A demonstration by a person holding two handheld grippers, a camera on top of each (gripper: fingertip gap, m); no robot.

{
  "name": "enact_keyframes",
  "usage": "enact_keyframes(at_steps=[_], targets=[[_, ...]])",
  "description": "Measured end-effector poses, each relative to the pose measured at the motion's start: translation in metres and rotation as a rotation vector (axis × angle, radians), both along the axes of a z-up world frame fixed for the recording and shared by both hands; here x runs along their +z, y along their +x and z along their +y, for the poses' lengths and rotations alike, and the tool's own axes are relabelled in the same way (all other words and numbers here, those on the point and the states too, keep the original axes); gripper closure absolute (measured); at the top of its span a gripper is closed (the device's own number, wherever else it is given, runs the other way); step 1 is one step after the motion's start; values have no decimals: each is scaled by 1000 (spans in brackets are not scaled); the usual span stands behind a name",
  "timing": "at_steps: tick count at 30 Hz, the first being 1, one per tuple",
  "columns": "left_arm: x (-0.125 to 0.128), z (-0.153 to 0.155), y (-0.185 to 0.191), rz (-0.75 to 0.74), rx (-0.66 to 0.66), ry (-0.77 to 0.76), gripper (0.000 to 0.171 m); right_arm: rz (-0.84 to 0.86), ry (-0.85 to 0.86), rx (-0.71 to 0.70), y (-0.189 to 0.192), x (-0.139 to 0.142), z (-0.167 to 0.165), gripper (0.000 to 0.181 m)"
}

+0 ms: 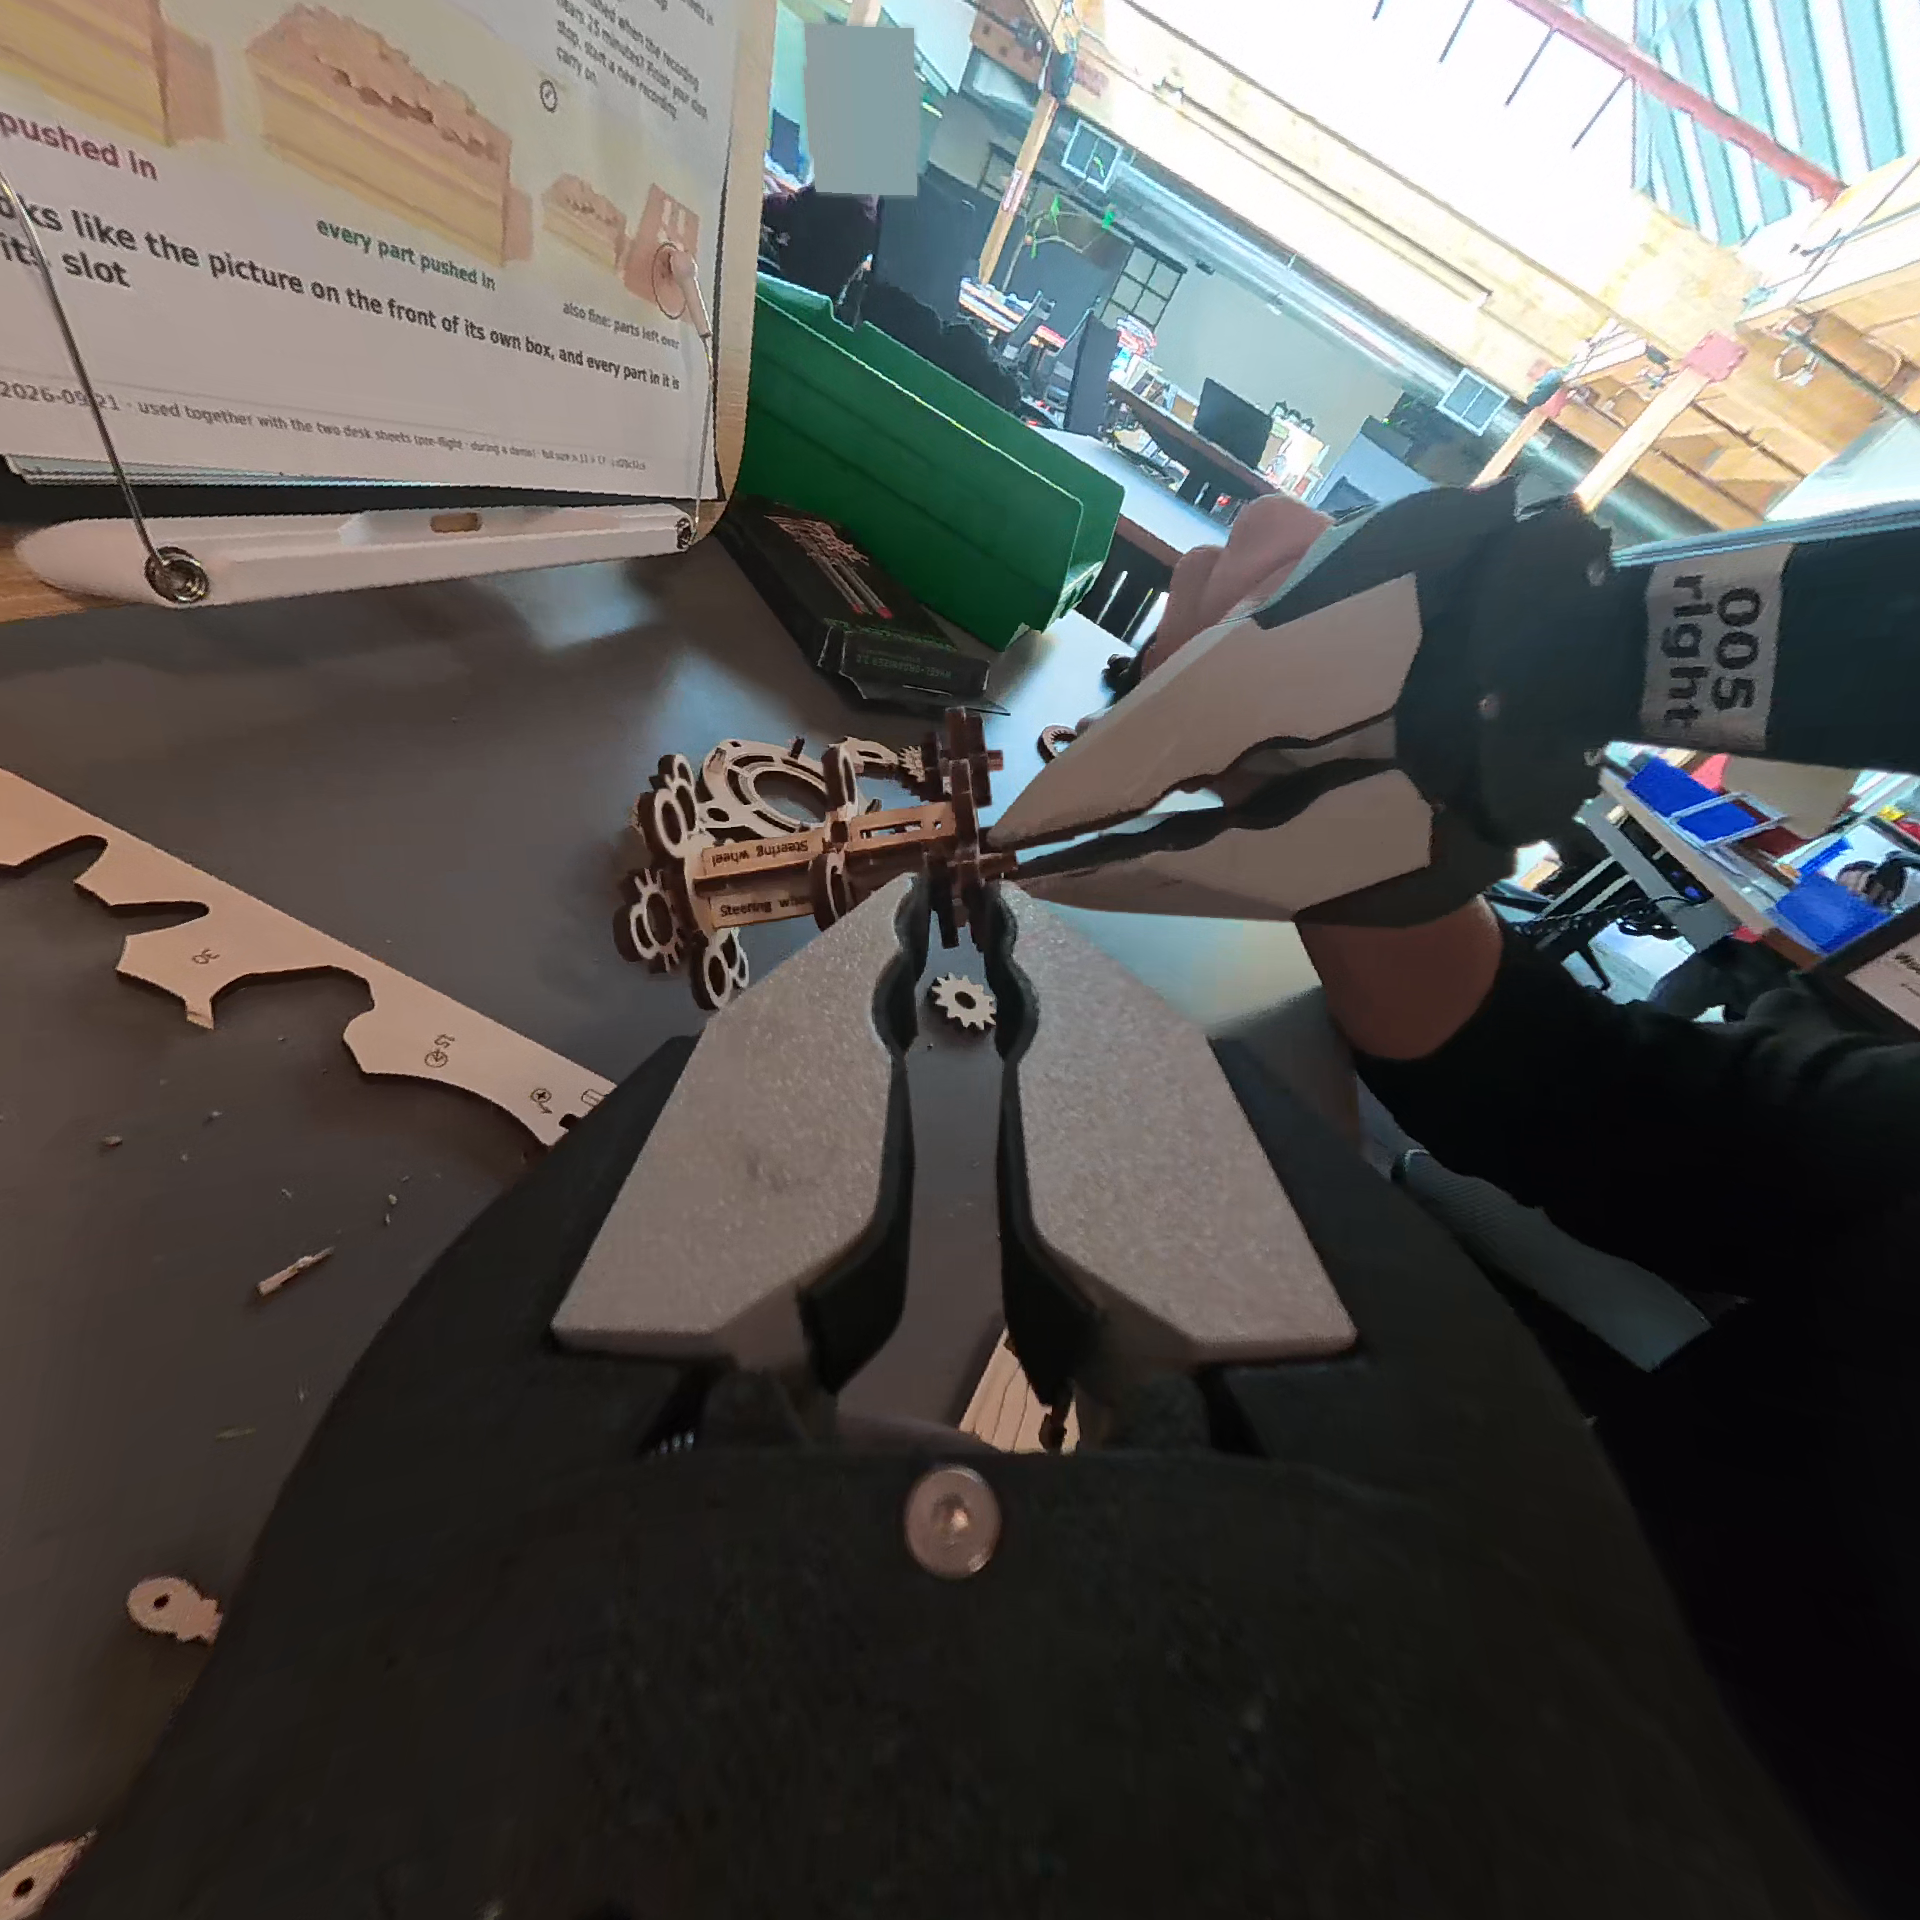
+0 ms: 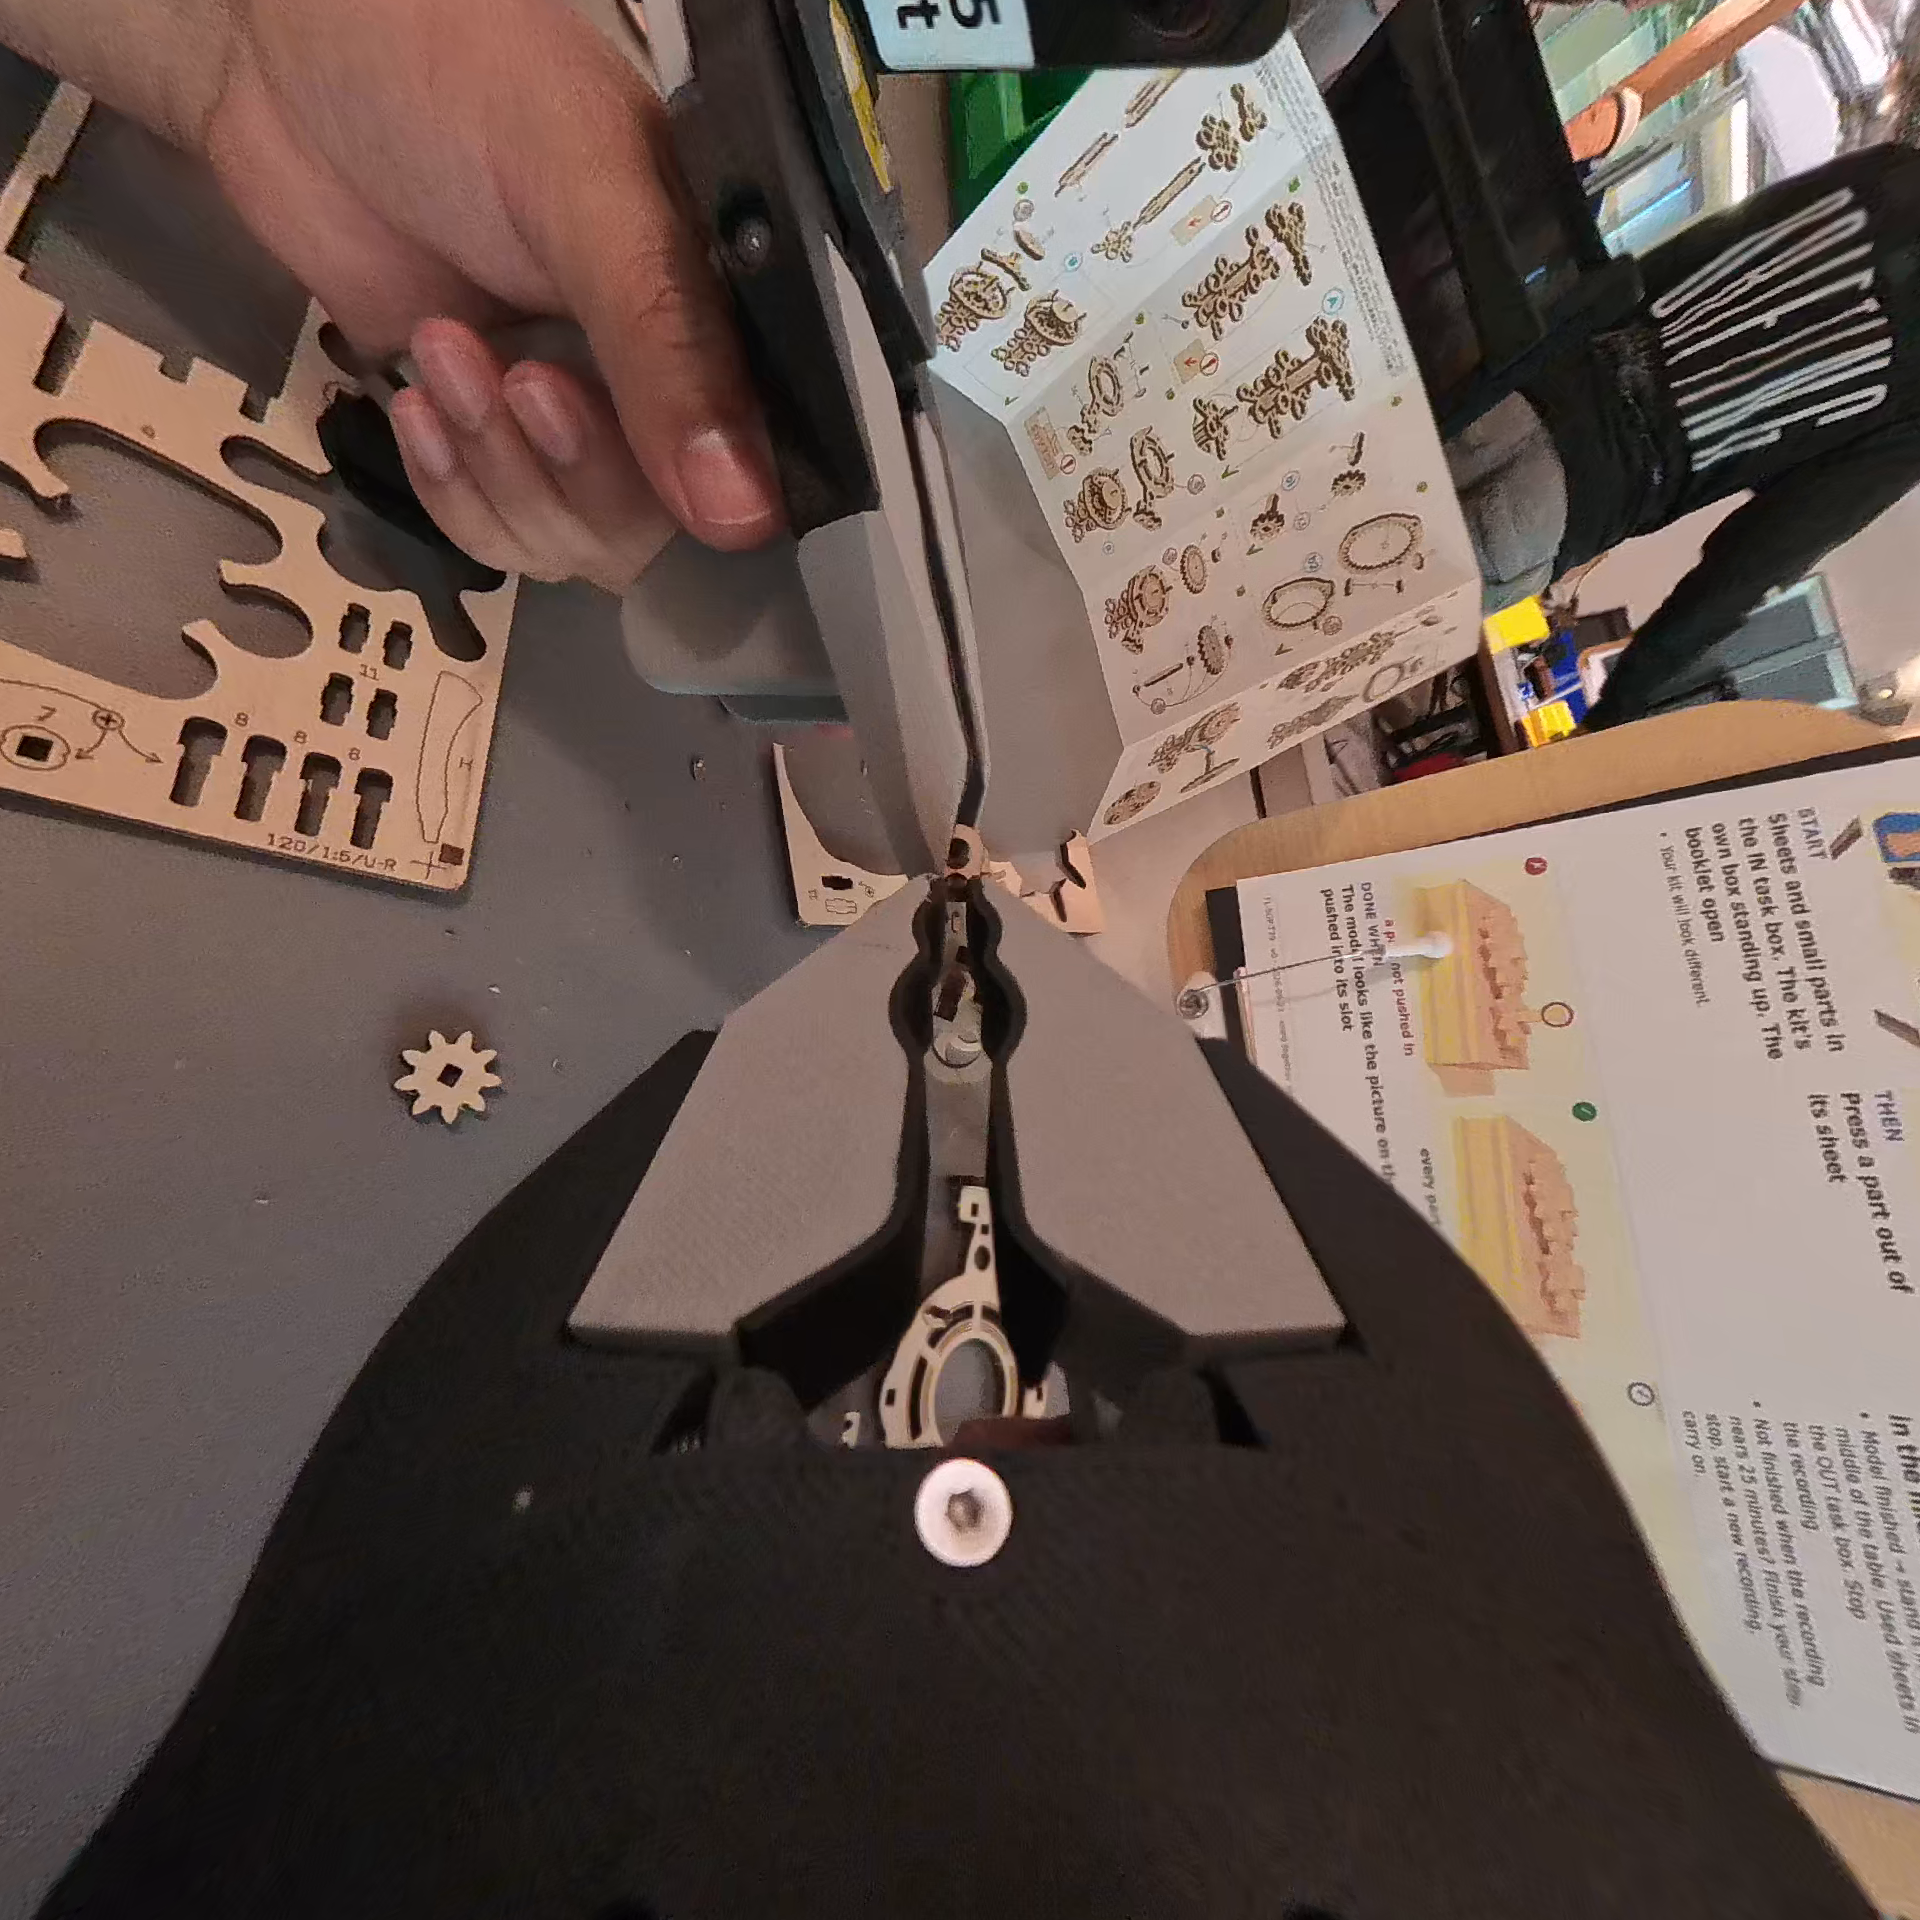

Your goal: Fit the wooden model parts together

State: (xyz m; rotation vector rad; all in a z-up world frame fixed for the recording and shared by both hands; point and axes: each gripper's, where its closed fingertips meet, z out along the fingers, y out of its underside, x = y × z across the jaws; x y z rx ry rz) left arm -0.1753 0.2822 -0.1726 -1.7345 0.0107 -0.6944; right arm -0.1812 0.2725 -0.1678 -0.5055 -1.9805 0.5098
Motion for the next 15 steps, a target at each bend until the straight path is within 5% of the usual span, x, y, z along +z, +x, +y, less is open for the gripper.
enact_keyframes(at_steps=[7, 15], targets=[[0, 1, -1, 19, 17, 3, 164, 43, 41, -8, 0, -2, 1, 181], [10, -2, -8, 150, 73, 85, 165, 31, -234, -30, -2, 4, 8, 181]])
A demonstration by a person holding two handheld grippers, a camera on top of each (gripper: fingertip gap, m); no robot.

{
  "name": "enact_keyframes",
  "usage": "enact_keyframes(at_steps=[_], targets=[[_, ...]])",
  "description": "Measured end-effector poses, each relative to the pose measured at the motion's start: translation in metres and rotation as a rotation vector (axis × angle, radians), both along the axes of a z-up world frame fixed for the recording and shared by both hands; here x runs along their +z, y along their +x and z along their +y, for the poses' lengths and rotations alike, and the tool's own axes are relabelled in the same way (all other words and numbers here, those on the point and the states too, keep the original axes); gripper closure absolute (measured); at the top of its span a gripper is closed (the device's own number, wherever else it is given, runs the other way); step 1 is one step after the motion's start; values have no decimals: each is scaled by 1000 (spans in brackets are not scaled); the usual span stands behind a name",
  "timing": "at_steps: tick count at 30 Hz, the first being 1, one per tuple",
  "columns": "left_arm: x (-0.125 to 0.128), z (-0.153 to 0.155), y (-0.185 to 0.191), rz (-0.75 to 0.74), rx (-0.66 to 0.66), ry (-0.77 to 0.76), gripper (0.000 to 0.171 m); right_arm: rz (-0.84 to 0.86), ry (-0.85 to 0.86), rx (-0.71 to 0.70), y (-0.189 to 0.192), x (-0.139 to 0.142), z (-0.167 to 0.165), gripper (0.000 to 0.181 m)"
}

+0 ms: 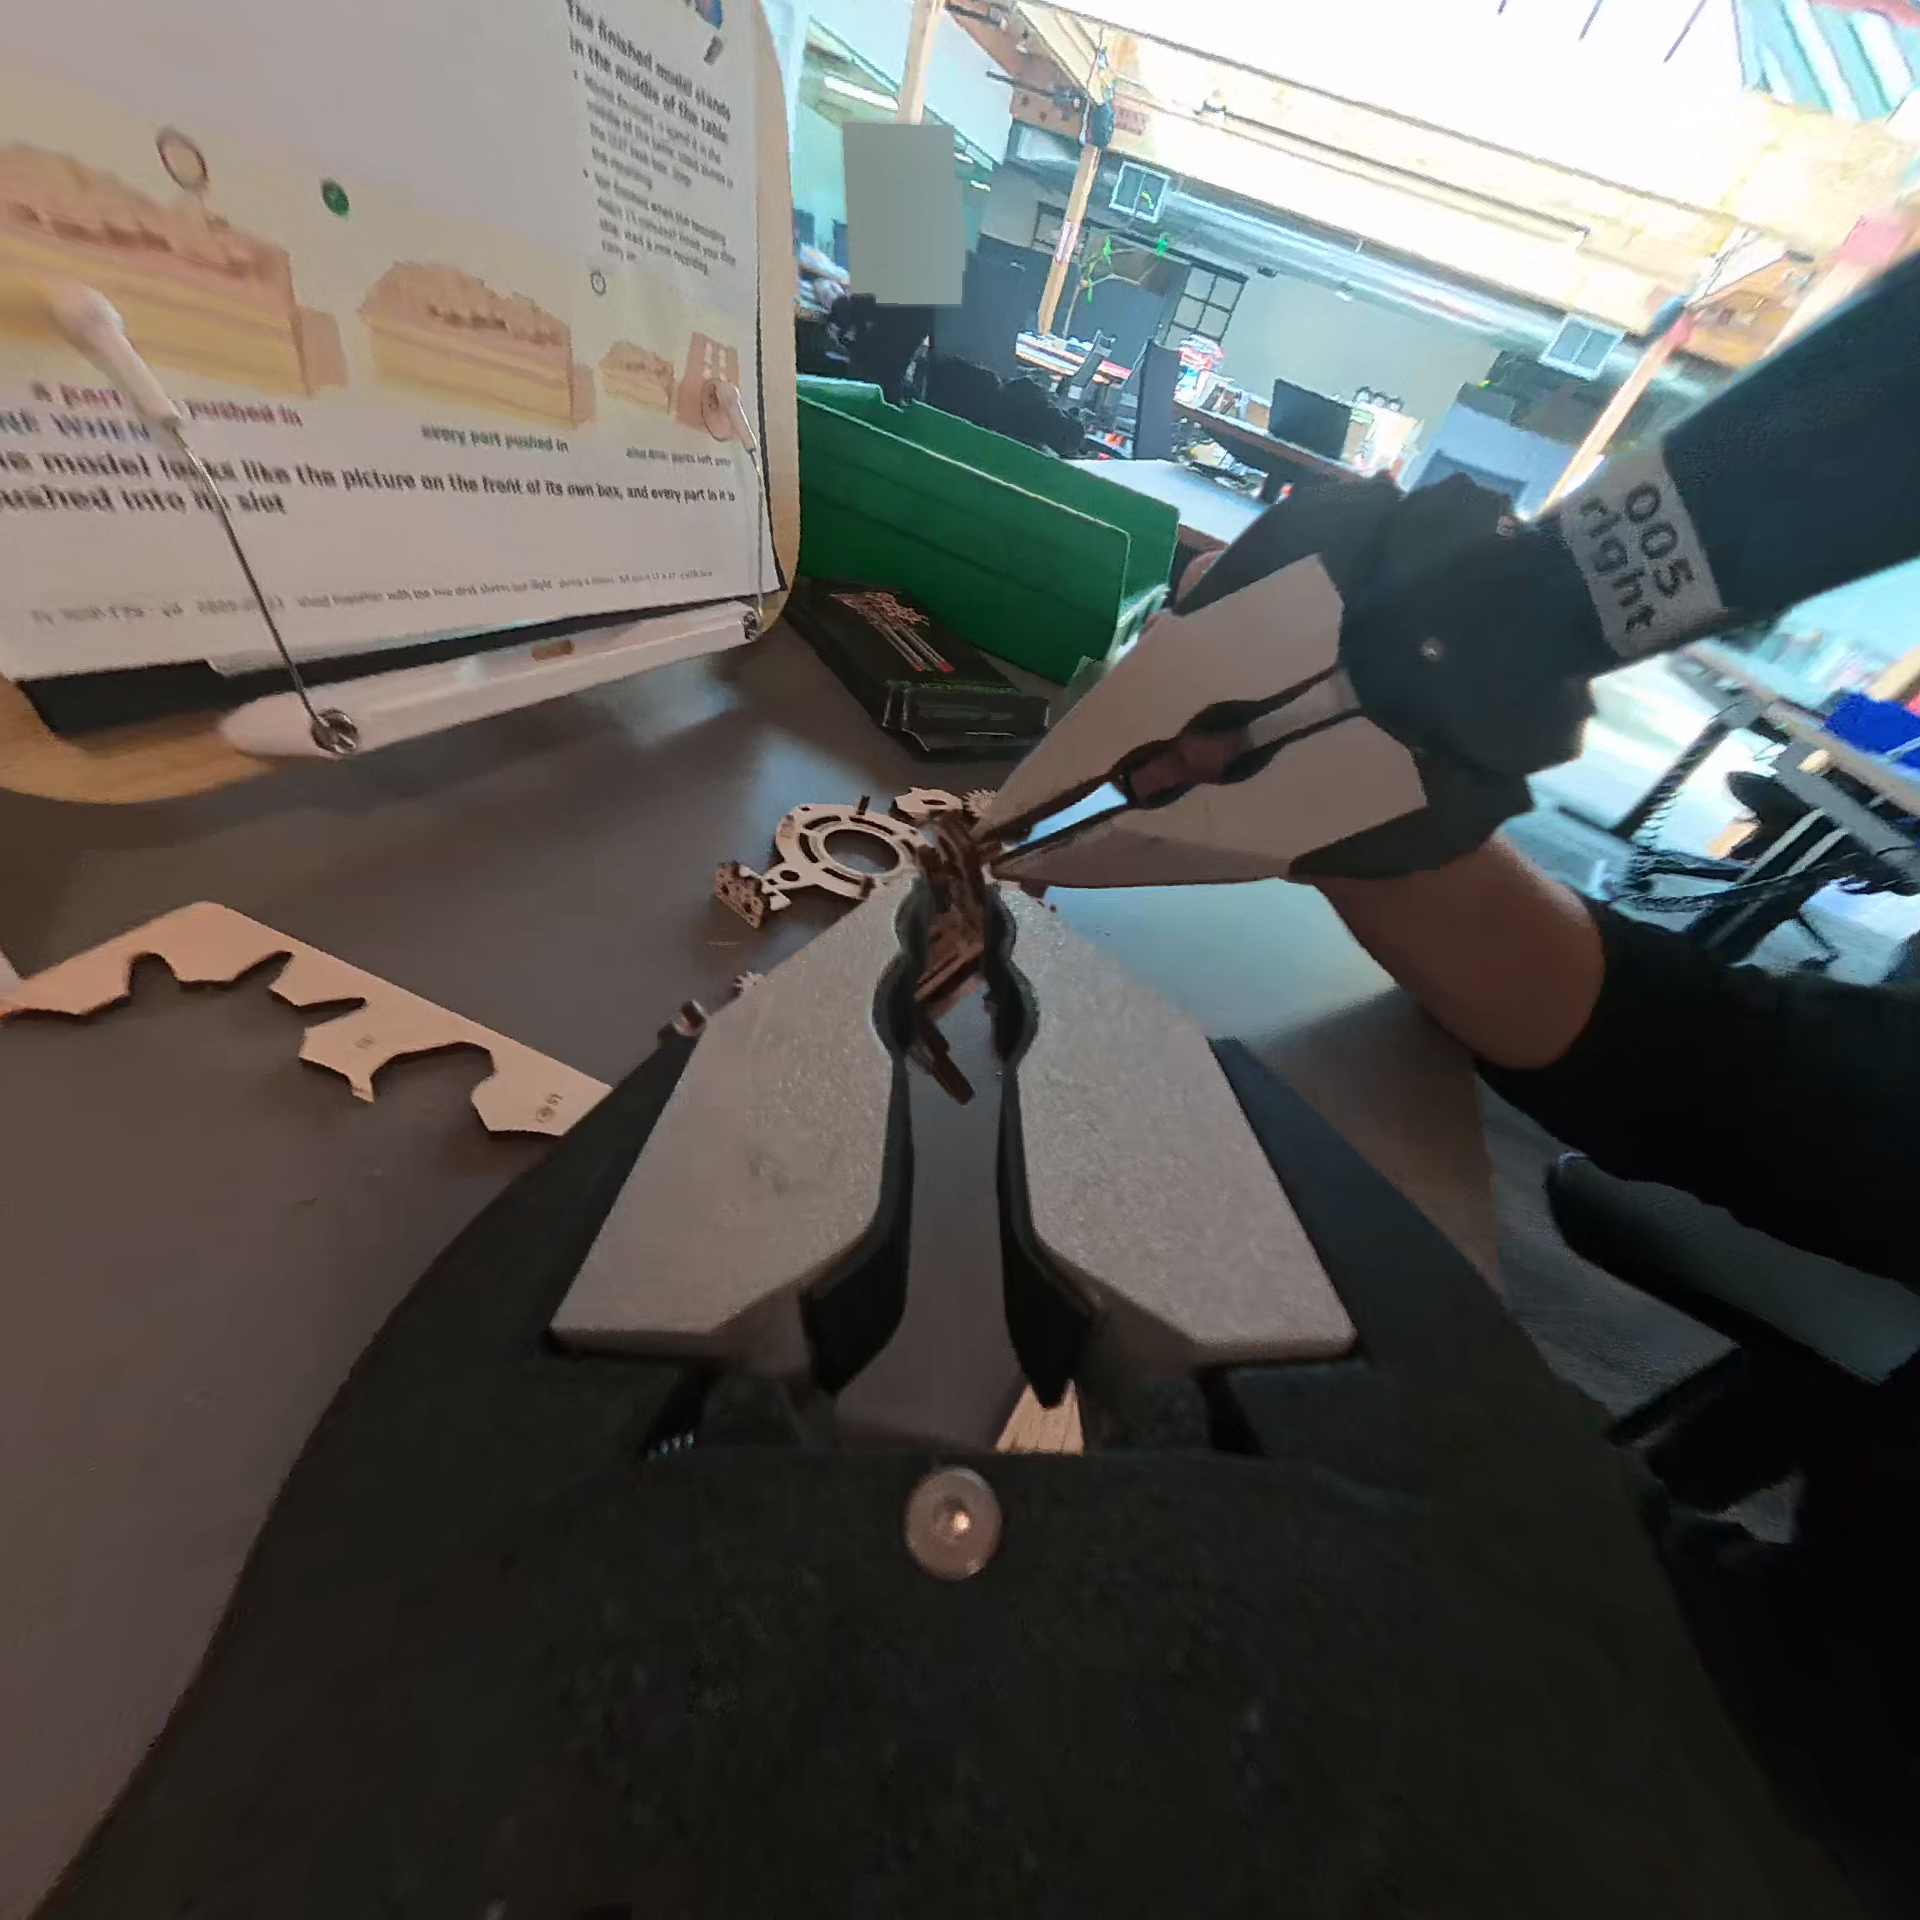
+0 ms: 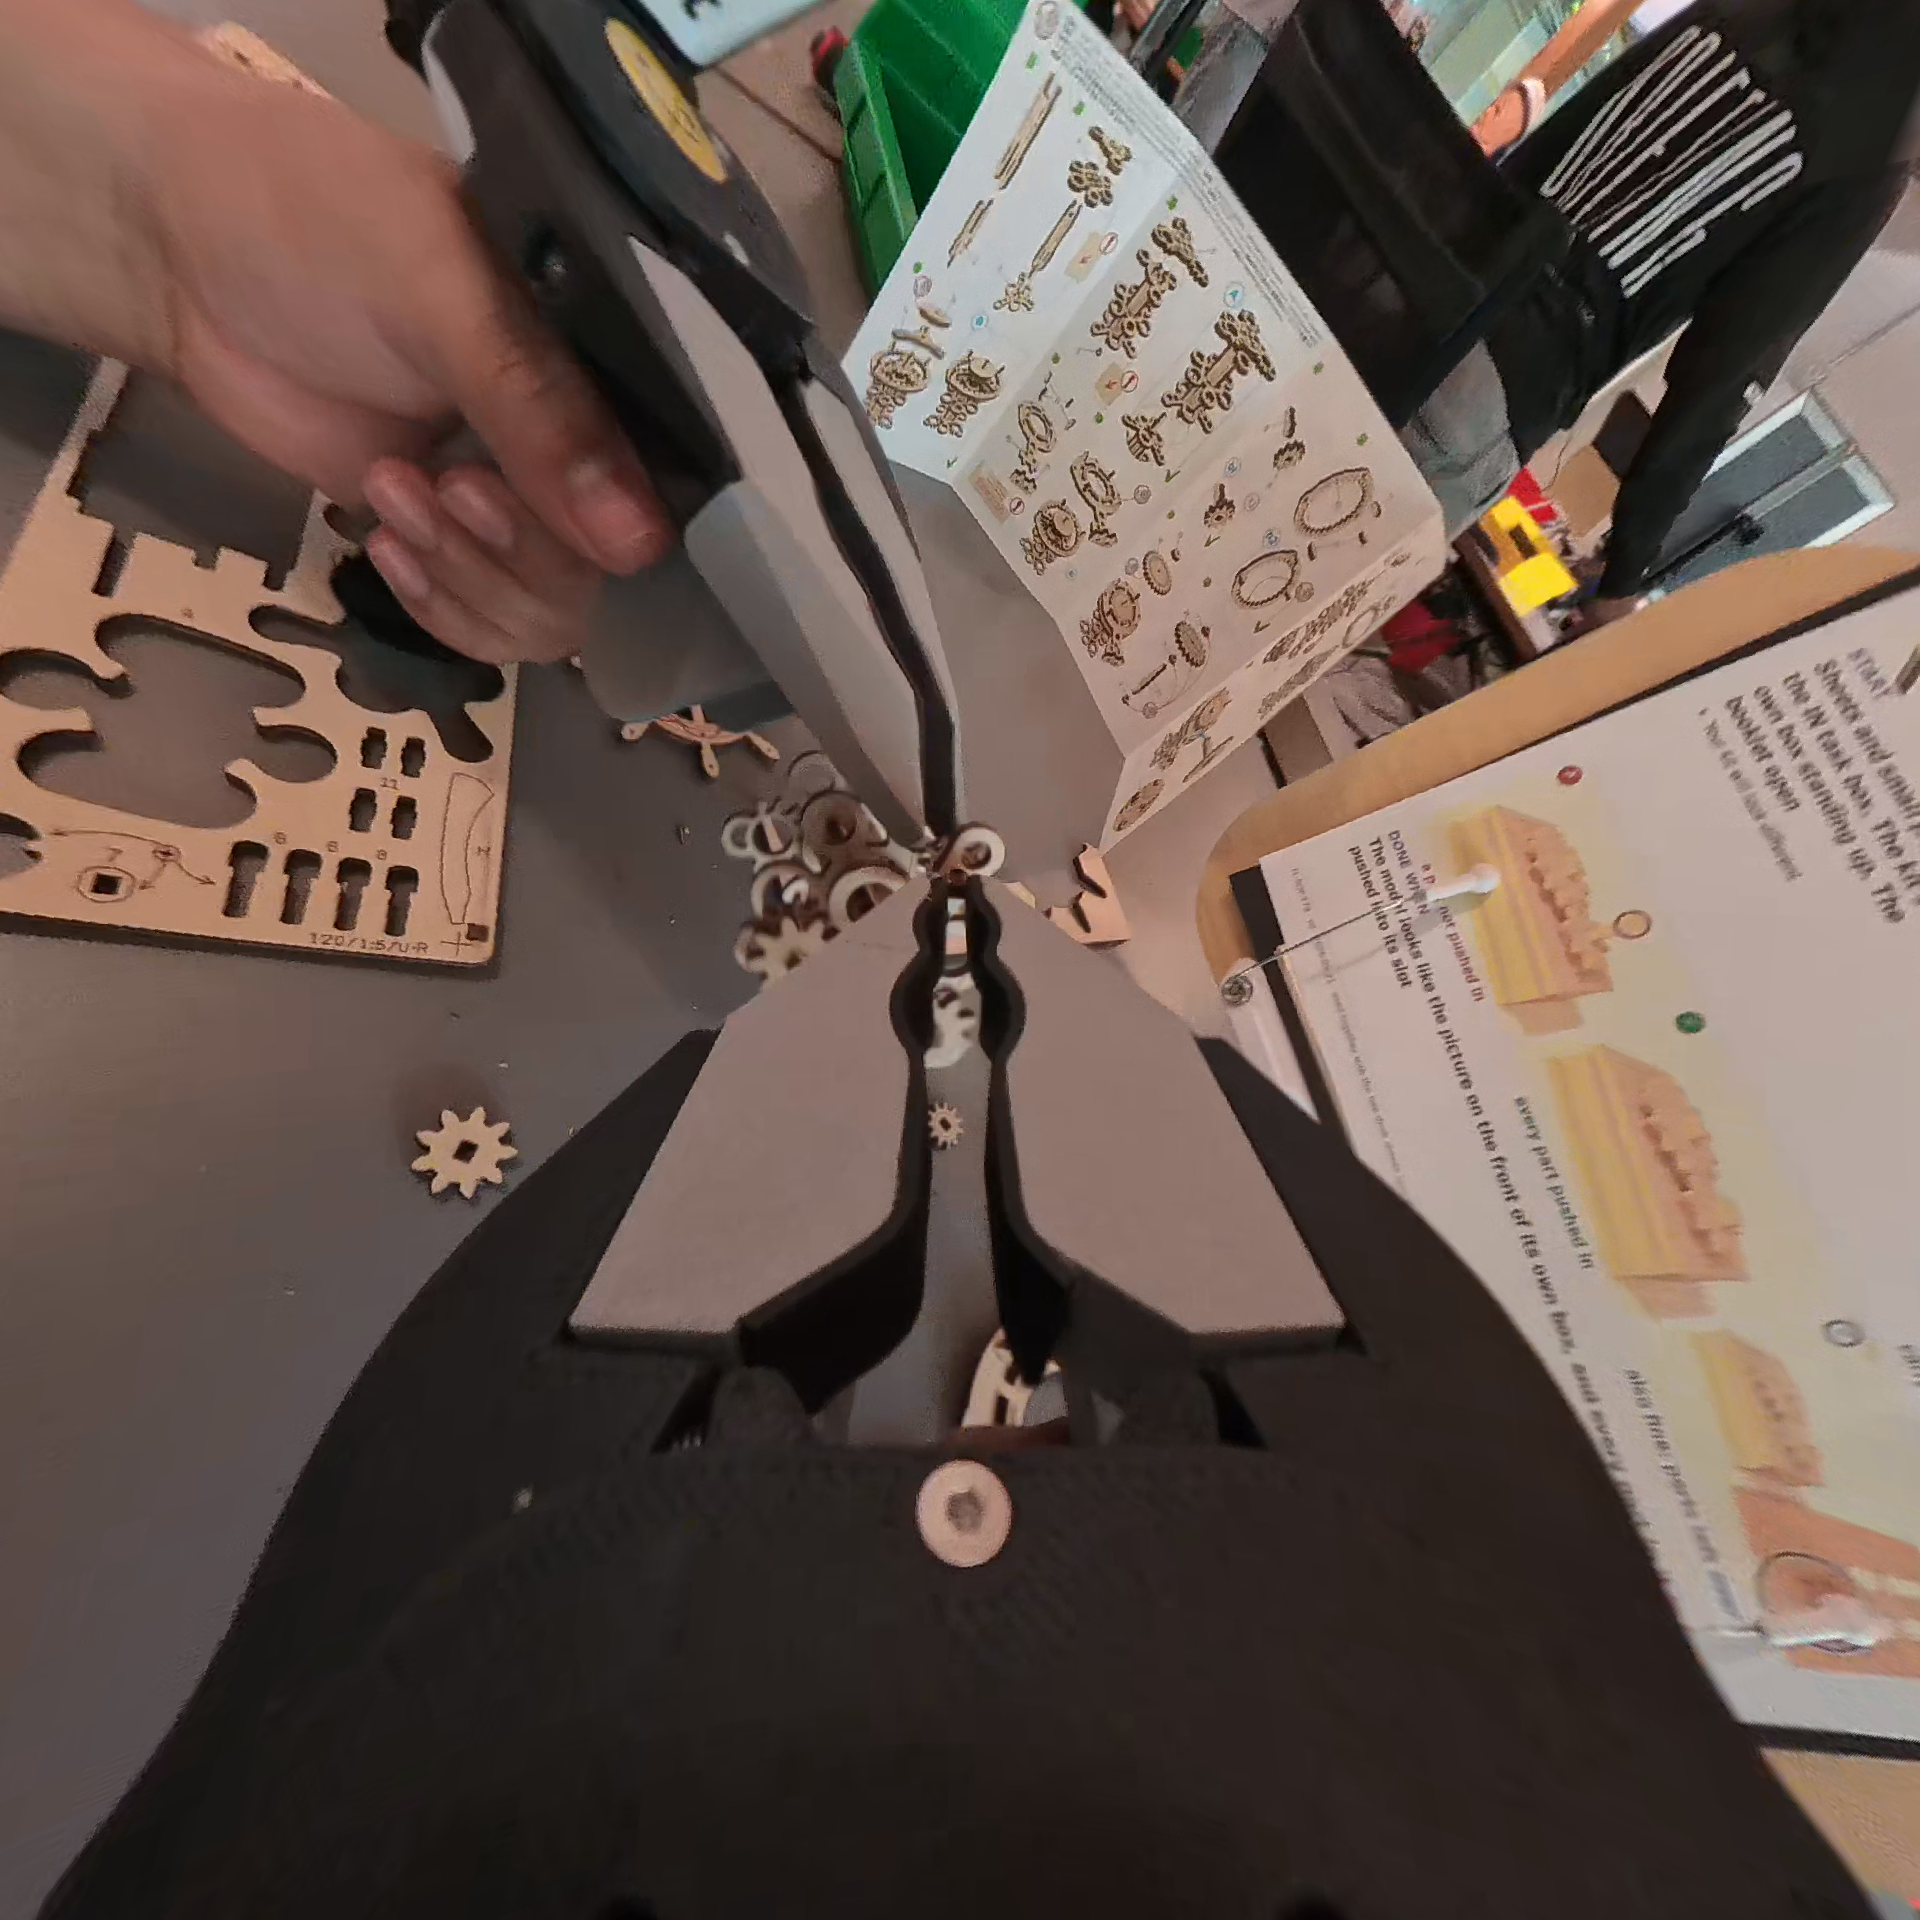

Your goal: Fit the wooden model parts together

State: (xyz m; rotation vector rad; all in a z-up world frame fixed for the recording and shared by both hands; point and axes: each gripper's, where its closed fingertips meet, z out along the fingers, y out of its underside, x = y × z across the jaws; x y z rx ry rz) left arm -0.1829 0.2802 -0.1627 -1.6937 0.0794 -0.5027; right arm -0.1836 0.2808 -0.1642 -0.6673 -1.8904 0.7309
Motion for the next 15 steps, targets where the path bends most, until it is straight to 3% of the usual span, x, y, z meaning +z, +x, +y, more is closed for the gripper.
enact_keyframes(at_steps=[4, 10, 15], targets=[[5, -1, -9, 160, 84, 50, 160, 0, -92, 31, 4, 4, 0, 181], [0, -1, 10, 346, 30, 70, 147, -33, -197, 72, 8, 6, -1, 181], [-4, 2, 8, 567, 106, 106, 141, -87, -239, 71, 7, -1, -1, 181]])
